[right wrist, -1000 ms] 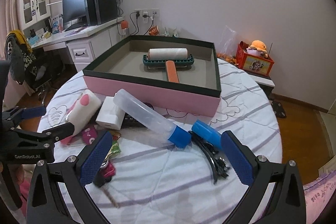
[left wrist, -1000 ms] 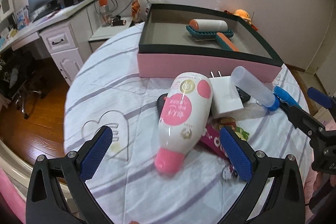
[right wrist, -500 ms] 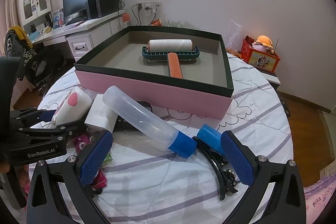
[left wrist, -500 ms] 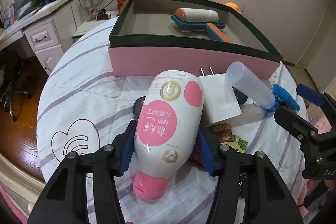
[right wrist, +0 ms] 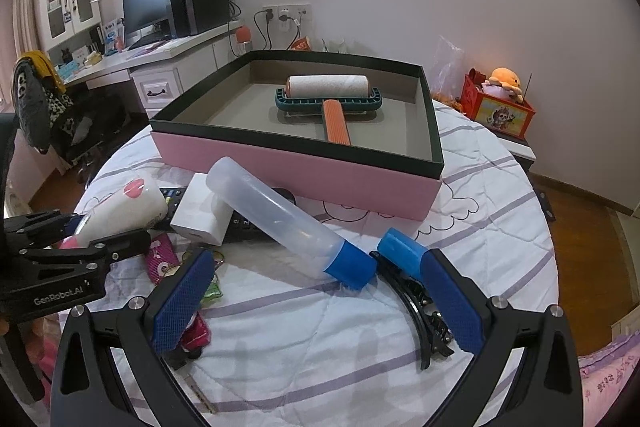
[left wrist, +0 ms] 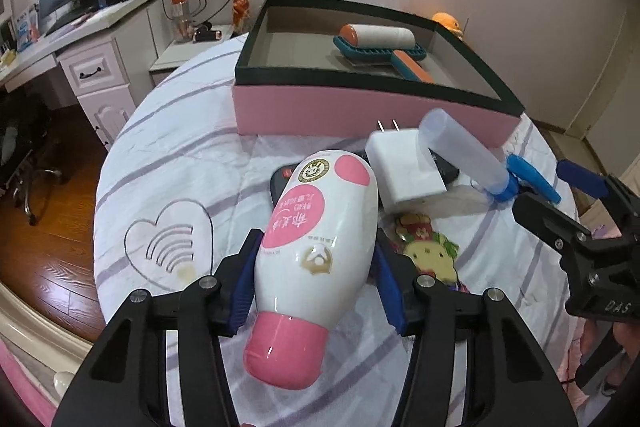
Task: Organize rigid objects
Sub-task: 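Lift the hair dryer with the left gripper and carry it over the box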
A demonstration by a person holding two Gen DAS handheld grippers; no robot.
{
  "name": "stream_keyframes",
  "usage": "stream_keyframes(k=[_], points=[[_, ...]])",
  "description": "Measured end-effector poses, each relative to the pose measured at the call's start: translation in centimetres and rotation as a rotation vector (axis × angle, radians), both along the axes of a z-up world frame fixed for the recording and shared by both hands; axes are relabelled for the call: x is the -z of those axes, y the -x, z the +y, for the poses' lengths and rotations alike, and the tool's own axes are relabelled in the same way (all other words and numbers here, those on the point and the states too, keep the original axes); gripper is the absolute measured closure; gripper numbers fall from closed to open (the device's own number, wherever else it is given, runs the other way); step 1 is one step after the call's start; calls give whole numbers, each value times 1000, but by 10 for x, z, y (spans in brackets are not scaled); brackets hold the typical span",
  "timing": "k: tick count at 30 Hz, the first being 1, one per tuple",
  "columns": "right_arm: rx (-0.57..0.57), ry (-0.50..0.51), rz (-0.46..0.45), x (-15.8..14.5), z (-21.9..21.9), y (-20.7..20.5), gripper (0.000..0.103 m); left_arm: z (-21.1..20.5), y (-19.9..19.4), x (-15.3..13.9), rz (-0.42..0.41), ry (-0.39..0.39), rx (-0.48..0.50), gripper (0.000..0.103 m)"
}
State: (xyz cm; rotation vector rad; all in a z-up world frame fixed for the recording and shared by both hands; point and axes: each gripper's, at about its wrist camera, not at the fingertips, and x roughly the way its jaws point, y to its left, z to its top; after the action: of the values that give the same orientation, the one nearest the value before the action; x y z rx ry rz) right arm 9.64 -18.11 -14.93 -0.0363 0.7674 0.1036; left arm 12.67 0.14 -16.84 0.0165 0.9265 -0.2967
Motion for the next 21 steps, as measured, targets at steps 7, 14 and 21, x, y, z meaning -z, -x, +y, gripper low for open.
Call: stream_keyframes(k=[7,14,21], points=[[-4,-5,1,0,0,9,0,6,20,3,12,-6,0,50],[-21,-9,9,4,5,15,0,2,21,17,40,-31,-14,50],[-21,-5,28,7,4,14,0,1,11,18,30,-24,-17,50]])
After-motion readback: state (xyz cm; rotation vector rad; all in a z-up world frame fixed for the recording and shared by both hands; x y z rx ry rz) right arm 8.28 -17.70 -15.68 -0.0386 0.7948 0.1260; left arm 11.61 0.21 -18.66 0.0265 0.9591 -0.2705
